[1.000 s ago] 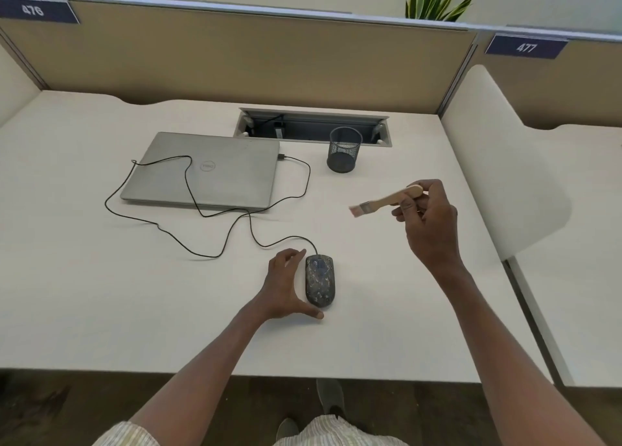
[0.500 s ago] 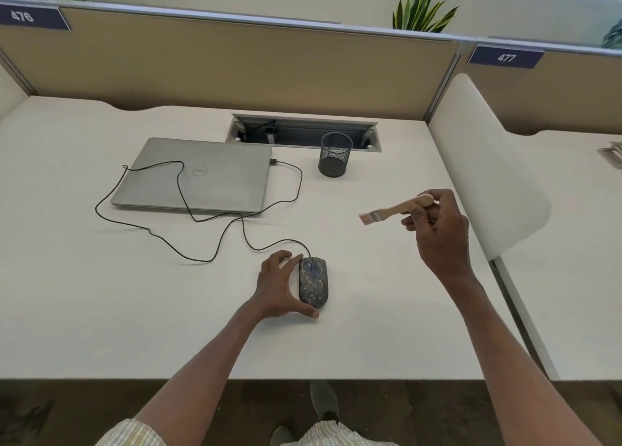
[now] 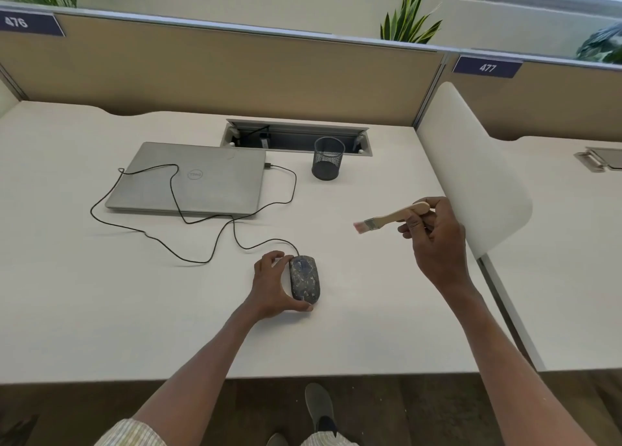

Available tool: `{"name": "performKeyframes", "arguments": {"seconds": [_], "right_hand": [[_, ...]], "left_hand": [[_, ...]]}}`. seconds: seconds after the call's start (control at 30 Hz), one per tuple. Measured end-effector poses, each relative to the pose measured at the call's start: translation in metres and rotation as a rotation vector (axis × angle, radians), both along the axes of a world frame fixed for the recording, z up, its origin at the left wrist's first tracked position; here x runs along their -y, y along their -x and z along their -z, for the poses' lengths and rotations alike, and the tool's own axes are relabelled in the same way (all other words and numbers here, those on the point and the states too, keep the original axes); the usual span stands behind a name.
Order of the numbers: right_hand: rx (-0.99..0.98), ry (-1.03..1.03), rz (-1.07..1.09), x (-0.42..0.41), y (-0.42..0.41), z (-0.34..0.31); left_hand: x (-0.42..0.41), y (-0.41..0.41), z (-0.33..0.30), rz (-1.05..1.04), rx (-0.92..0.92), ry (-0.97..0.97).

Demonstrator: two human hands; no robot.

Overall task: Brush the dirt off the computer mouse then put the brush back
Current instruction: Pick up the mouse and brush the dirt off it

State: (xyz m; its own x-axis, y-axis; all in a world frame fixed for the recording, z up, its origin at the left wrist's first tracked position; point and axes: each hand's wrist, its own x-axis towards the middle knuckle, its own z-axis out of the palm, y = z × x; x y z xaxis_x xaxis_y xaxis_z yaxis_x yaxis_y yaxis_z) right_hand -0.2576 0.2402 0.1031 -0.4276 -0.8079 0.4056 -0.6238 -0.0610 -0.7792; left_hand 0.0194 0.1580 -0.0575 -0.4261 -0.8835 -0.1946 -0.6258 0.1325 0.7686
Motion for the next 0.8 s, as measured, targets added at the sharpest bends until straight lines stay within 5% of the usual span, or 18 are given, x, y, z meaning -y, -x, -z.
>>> {"name": "performKeyframes", "arguments": {"seconds": [0.3, 0.8], "right_hand": [[0.041, -0.047, -0.052, -0.028, -0.030, 0.001], [0.043, 0.023, -0.144, -0.064, -0.080, -0.008]], "left_hand": [[-0.017, -0.031, -0.025, -0.053, -0.151, -0.010], [-0.107, -0.050, -0.072, -0.053, -0.133, 0.099]]}}
